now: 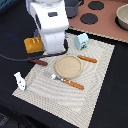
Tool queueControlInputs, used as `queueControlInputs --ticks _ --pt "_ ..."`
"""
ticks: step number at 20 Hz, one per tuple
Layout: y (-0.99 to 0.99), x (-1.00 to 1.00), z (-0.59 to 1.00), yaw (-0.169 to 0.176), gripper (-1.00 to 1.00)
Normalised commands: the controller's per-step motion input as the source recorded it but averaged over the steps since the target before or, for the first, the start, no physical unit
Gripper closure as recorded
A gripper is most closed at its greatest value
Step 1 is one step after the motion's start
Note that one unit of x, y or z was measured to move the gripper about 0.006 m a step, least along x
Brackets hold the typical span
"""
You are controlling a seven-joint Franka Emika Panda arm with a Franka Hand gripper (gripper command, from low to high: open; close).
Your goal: Interact with the objects in diverse but meaningful ways.
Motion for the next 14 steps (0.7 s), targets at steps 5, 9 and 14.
queueControlInputs --ticks 5,9,14 --pt "0.36 -1.00 -0.29 0.025 1.00" --pt "0.36 -1.00 -0.36 0.020 1.00" --pt "0.35 -1.00 -0.40 0.016 1.00"
